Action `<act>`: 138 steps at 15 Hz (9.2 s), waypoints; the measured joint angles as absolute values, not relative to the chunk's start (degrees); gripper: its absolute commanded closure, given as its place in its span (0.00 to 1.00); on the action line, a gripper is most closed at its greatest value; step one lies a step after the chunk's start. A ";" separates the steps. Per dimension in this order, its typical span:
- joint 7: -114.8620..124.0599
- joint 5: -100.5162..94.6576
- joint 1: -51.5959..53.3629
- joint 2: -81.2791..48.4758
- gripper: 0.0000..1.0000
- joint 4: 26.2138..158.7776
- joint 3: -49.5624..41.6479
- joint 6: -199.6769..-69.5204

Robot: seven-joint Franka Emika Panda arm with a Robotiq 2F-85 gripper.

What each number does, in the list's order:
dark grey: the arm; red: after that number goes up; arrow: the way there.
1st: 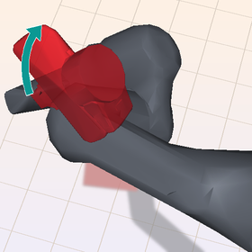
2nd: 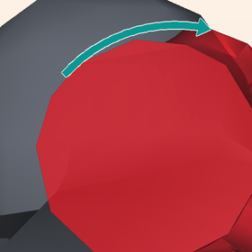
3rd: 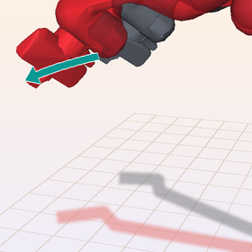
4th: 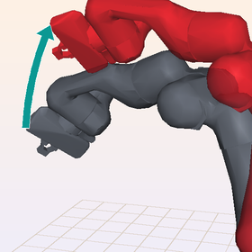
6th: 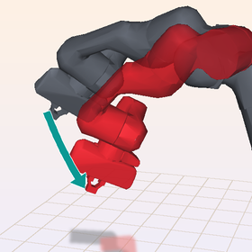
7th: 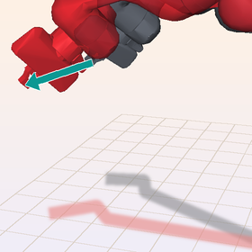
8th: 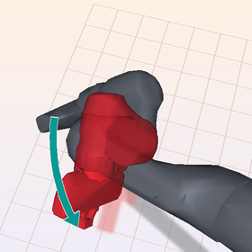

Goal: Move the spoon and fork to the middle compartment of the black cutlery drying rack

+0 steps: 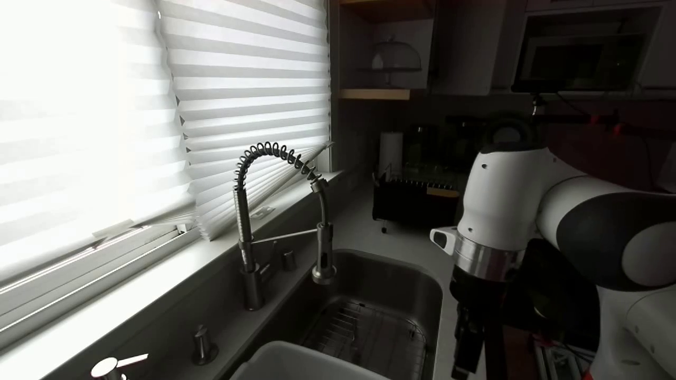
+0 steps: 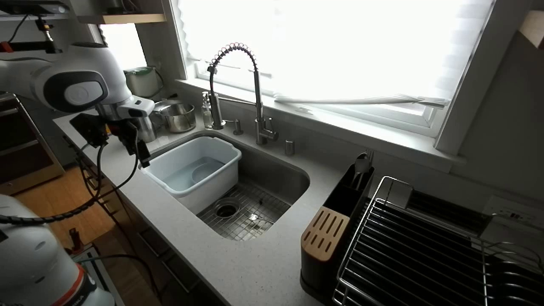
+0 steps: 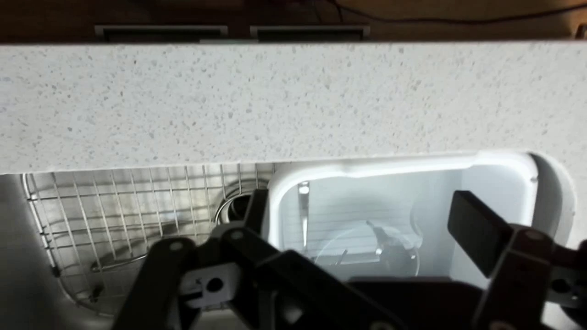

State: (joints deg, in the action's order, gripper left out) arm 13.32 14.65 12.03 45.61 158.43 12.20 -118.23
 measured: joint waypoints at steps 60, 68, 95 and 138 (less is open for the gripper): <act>69.26 -67.72 -78.40 -12.25 0.00 110.95 51.42 -145.34; 69.18 -66.08 -67.01 -9.16 0.00 110.45 38.90 -147.33; 66.28 -63.94 -46.25 -14.01 0.98 104.61 16.74 -153.83; 55.14 -43.98 -52.63 -0.07 0.14 115.86 15.22 -163.84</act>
State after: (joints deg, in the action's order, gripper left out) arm 55.14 -43.98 -52.63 -0.07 115.86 15.22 -163.84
